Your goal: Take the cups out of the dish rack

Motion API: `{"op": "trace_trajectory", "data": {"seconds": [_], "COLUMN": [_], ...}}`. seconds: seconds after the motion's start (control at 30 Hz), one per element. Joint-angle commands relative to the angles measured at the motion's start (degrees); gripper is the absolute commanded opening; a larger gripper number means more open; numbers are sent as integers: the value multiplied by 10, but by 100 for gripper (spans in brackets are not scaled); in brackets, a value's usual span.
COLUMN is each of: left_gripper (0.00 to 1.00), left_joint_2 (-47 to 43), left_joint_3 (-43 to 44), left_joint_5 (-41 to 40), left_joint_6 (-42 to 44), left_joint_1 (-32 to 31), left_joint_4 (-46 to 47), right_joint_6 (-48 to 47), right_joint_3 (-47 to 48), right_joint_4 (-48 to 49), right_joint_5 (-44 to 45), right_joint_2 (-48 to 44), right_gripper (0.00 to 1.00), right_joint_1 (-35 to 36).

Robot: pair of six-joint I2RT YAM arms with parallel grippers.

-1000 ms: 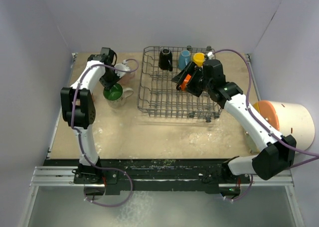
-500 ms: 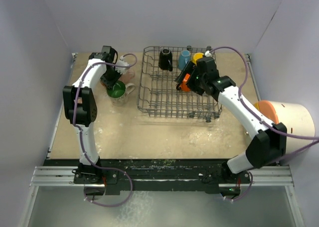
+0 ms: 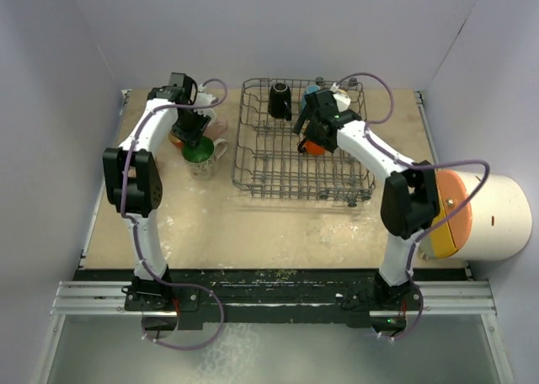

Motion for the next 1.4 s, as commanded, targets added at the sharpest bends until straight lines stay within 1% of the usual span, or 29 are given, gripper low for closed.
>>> {"op": "trace_trajectory", "data": {"seconds": [0.0, 0.03, 0.07, 0.1, 0.13, 0.17, 0.23, 0.27, 0.3, 0.4, 0.57, 0.8, 0.93, 1.03, 1.23, 1.37], "left_gripper": [47, 53, 55, 65, 68, 77, 84, 89, 91, 92, 92, 91, 90, 90, 90, 89], "left_joint_2": [-80, -90, -100, -113, -124, -137, -162, -172, -184, -209, -245, -269, -274, -273, -272, -272], "left_joint_3": [6, 6, 5, 5, 3, 2, 2, 0, -2, -12, -45, -76, -82, -80, -80, -81], "left_joint_5": [25, 33, 39, 46, 51, 57, 76, 86, 94, 117, 135, 156, 162, 168, 175, 172], "left_joint_6": [-20, -19, -17, -14, -10, -6, 0, 4, 6, 18, 34, 43, 41, 36, 30, 31], "left_joint_1": [15, 20, 25, 31, 36, 43, 60, 67, 74, 89, 93, 95, 94, 94, 94, 94], "left_joint_4": [10, 4, -2, -10, -15, -19, -29, -35, -39, -59, -72, -72, -71, -71, -71, -71], "right_joint_6": [34, 41, 45, 50, 54, 58, 76, 91, 102, 108, 105, 97, 72, 58, -3, -44], "right_joint_3": [93, 112, 132, 151, 169, 187, 219, 233, 246, 263, 263, 209, 186, 180, 166, 170], "right_joint_4": [-49, -63, -74, -83, -93, -101, -129, -152, -168, -178, -192, -176, -161, -159, -108, -91], "right_joint_5": [92, 107, 121, 134, 146, 156, 167, 169, 175, 184, 199, 220, 230, 231, 212, 195], "right_joint_2": [67, 84, 101, 119, 134, 152, 184, 198, 210, 233, 249, 226, 207, 201, 192, 199], "right_gripper": [92, 91, 91, 91, 90, 89, 88, 88, 87, 85, 79, 68, 58, 57, 54, 47], "right_joint_1": [25, 31, 38, 45, 50, 54, 56, 56, 57, 57, 56, 56, 54, 49, 46, 40]}}
